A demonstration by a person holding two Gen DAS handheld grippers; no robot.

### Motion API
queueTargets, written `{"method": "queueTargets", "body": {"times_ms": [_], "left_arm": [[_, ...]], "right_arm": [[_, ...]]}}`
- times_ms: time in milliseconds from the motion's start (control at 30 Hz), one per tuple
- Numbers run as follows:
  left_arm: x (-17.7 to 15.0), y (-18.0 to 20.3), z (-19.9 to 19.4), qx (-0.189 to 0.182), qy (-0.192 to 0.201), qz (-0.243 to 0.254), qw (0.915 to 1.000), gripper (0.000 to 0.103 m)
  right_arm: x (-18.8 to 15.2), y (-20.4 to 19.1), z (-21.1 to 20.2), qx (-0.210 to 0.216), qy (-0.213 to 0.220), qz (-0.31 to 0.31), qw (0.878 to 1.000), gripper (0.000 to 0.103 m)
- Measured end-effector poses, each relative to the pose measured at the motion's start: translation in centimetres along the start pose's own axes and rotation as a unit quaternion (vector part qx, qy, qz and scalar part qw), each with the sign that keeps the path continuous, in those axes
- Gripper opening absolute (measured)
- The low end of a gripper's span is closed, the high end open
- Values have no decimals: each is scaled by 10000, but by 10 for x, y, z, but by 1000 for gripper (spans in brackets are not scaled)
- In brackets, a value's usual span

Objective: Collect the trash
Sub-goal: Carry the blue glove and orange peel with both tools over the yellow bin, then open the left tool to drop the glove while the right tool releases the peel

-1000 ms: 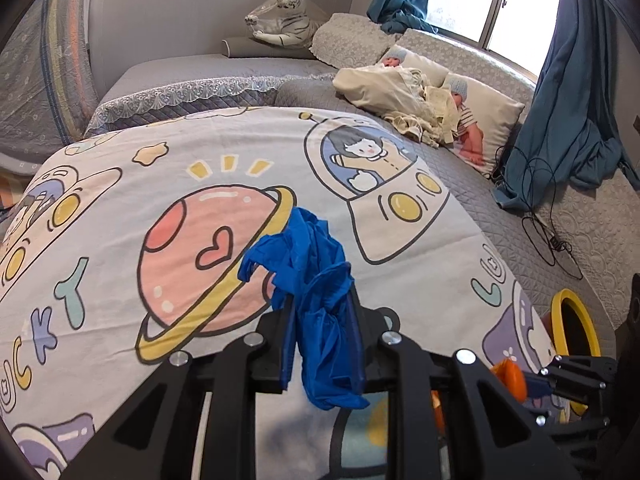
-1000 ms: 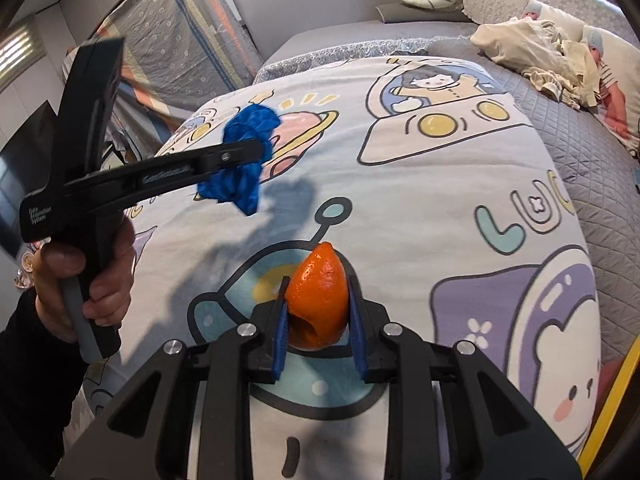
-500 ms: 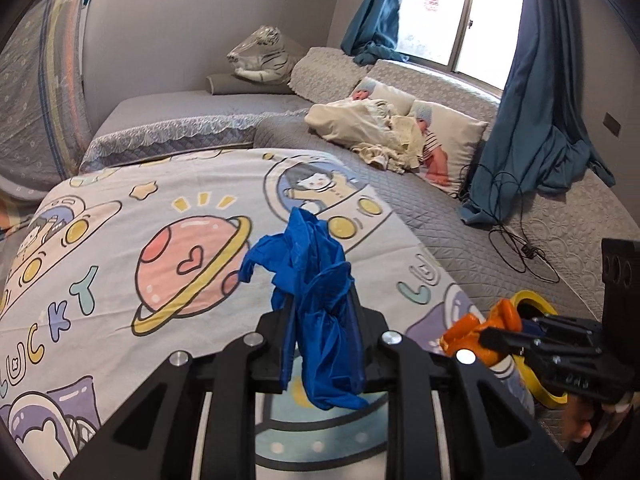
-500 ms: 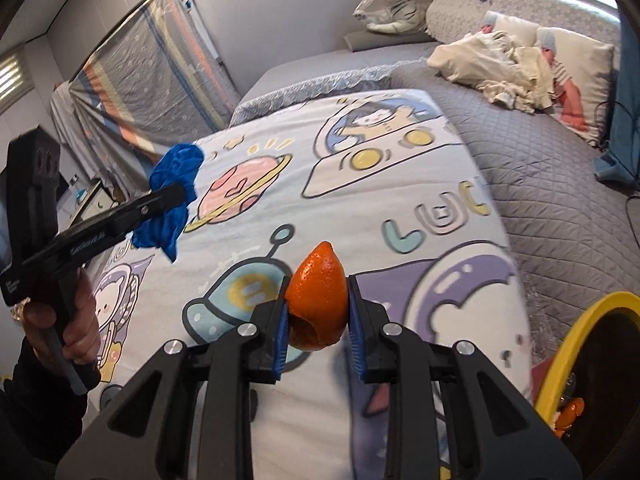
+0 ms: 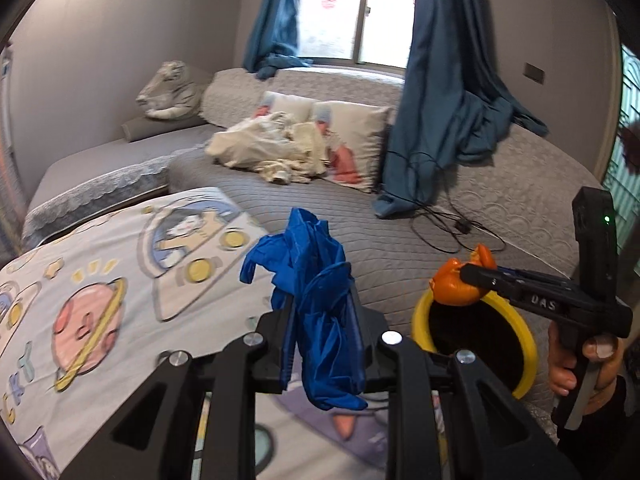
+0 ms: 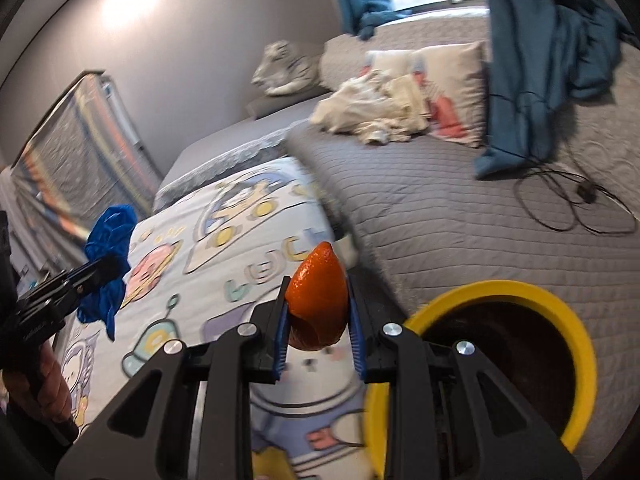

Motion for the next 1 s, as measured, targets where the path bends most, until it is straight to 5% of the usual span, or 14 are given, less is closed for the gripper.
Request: {"method": "queueTargets", "body": {"times_ms": [333, 733, 1000], "left_arm": [[-6, 118, 74, -1049, -428, 543, 9921, 21], [-54, 185, 141, -1658, -1234, 614, 9765, 22], [-62, 188, 141, -1741, -1331, 554, 9741, 49]], "right_arm": [[-12, 122, -14, -881, 14, 790, 9930, 24], [-41, 179, -3, -1140, -259, 1326, 9843, 25], [-40, 196, -10, -1392, -172, 1548, 9779, 44]]}}
Point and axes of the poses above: each gripper's, at about its wrist camera, not at the fingertips, and z roughly the way its jaws point, y to its right, x to its top, the point moved 9 cm from there along z, roughly the way its jaws point, and after that the axes turned 2 degrees about -z, right-handed, at the moved point
